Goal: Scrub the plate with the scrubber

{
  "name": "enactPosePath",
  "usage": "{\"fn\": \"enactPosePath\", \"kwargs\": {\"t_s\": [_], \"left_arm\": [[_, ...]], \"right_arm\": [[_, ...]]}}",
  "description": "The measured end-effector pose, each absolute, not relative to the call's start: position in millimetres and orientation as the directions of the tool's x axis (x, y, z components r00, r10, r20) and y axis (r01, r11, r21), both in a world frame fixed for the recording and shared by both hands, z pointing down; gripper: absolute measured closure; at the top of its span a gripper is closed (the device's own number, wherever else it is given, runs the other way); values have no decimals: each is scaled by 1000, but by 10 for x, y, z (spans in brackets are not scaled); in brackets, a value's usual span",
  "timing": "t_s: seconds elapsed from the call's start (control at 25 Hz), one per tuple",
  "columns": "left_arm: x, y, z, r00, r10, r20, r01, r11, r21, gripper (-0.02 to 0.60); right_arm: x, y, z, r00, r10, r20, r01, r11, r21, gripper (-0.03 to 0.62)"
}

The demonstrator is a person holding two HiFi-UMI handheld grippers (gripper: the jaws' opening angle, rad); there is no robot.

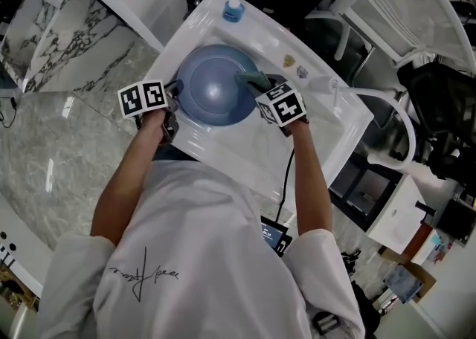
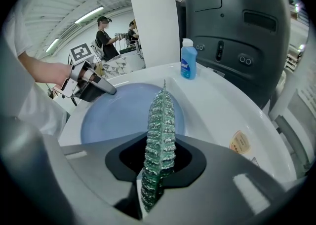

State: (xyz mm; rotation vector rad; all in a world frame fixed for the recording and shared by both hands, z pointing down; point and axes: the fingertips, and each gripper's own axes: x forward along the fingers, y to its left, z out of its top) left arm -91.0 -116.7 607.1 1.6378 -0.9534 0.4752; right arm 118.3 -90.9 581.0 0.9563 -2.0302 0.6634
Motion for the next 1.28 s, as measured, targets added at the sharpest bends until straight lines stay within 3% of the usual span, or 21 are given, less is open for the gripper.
{"fn": "enactPosePath", "kwargs": {"t_s": [0.36, 0.76, 1.0, 1.28], "left_arm": [[-896, -1172, 6073, 594, -339, 730, -786, -48, 617, 488], [-888, -1173, 6075, 590, -345, 730, -787, -46, 615, 488], [-911, -1184, 6074, 593, -349, 725, -780, -25, 626, 488], [-909, -1175, 6079, 592, -348, 727, -781, -24, 624, 488]], "right_arm": [[1214, -1129, 5810, -356, -489, 796, -818, 576, -12, 534], [1166, -1362, 5710, -286, -554, 782, -892, 451, -7, 534], [905, -1426, 5633, -402, -530, 746, -911, 316, -266, 534], [458, -1458, 5640, -575, -480, 663, -800, 162, -577, 534]]}}
